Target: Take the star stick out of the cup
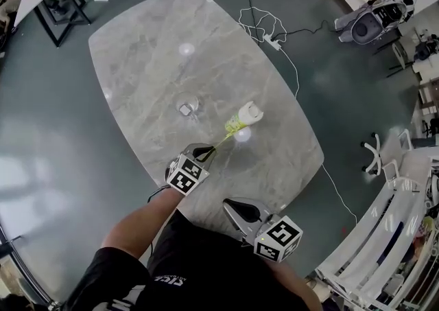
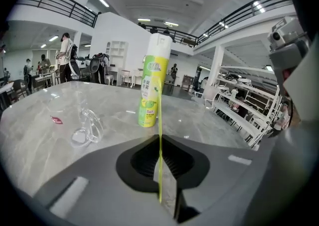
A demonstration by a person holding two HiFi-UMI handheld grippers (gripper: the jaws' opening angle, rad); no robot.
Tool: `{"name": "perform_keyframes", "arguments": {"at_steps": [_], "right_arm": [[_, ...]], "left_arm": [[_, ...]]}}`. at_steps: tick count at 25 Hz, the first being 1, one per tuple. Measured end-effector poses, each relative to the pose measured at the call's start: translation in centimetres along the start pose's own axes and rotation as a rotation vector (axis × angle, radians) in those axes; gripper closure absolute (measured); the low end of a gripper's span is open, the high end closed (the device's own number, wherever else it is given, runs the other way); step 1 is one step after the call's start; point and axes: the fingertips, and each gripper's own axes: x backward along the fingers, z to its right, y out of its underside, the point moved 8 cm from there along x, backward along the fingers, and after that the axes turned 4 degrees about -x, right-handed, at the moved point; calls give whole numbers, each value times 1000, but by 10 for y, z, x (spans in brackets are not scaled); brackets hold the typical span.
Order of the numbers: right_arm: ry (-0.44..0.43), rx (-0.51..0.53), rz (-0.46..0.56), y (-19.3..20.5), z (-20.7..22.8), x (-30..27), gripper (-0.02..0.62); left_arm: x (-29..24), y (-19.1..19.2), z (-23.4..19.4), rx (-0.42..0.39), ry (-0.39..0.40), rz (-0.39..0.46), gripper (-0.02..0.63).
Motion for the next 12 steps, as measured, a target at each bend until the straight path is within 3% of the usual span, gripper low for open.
{"name": "perform_keyframes", "arguments": {"at_steps": [6, 12], "right_arm": [[-1, -4, -19, 1, 0, 1, 583], [-2, -4, -14, 5, -1, 12, 583]], "left_arm": [[-21, 18, 15, -99, 62, -107, 588], [-25, 18, 17, -76, 40, -96, 557]]}}
